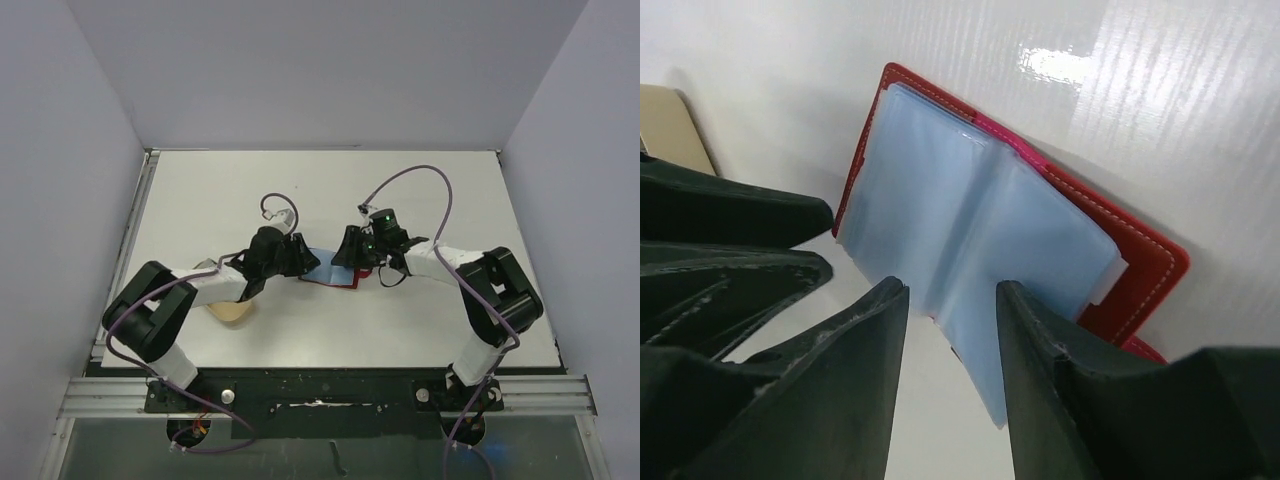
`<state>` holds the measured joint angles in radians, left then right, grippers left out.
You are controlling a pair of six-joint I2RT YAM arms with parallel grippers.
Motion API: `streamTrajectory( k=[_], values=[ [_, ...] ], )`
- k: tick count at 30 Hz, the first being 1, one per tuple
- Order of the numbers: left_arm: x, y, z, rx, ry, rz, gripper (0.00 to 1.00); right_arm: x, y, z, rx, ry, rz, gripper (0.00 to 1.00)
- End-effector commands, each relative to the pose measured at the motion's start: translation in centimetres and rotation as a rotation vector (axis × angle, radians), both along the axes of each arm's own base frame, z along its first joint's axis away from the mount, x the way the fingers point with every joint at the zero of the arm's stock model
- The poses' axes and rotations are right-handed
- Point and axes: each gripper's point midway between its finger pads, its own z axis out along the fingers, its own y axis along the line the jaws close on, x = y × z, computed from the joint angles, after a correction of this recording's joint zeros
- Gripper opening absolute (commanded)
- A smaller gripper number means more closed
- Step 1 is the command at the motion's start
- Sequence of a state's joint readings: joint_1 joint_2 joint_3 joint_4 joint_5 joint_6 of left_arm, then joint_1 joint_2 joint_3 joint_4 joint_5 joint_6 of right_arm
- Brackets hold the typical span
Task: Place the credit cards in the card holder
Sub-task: Turn over the card slot in the card holder, then pick up the credit card from the storage box.
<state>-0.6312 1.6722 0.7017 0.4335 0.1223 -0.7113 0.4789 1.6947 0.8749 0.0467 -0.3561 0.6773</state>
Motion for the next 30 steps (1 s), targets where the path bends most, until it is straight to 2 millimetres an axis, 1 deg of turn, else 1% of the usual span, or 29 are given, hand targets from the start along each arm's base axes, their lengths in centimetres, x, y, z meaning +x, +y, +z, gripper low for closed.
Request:
streamTrajectory(
  k=[1,4,7,10,12,15,17,20,23,25,28,30],
  values=[
    [1.6,2.8,3.9,0.031,-0.075,0.093,0.37,1.9,1.1,2.0,-0.028,-0.086,-0.002,0.43],
    [1.4,5.2,5.2,0.088,-0.104,0.114,0.42,2.1,1.0,1.2,-0.087,-0.073,-0.013,0.45],
    [1.3,8.0,6.7,0.186,-0.145,0.134,0.44,2.4,1.1,0.5,-0.146,-0.067,-0.023,0.46],
    [1.2,11.2,8.4,0.334,-0.201,0.162,0.47,2.4,1.2,-0.2,-0.198,-0.059,-0.023,0.46],
    [1.1,13.6,10.1,0.435,-0.264,0.194,0.48,2.3,1.5,-0.6,-0.225,-0.059,-0.014,0.47],
    [0.7,16.2,11.7,0.579,-0.371,0.187,0.49,2.0,1.8,-1.3,-0.242,-0.039,-0.005,0.47],
    [0.2,17.4,12.2,0.666,-0.428,0.148,0.49,1.9,1.8,-1.5,-0.252,-0.033,0.002,0.47],
    [-0.9,18.5,11.3,0.791,-0.450,0.029,0.52,1.7,2.0,-1.8,-0.259,-0.027,0.017,0.47],
    [-1.8,19.4,9.5,0.862,-0.393,-0.044,0.54,1.7,2.0,-1.9,-0.268,-0.023,0.032,0.47],
    [-2.0,20.3,8.1,0.912,-0.351,-0.075,0.55,1.7,2.1,-1.9,-0.267,-0.025,0.039,0.47],
    [-1.7,22.2,5.7,0.967,-0.289,-0.084,0.55,1.7,2.2,-2.0,-0.265,-0.021,0.051,0.47],
    [-1.7,23.0,4.7,0.979,-0.249,-0.085,0.55,1.6,2.3,-1.9,-0.262,-0.021,0.057,0.47]
  ],
)
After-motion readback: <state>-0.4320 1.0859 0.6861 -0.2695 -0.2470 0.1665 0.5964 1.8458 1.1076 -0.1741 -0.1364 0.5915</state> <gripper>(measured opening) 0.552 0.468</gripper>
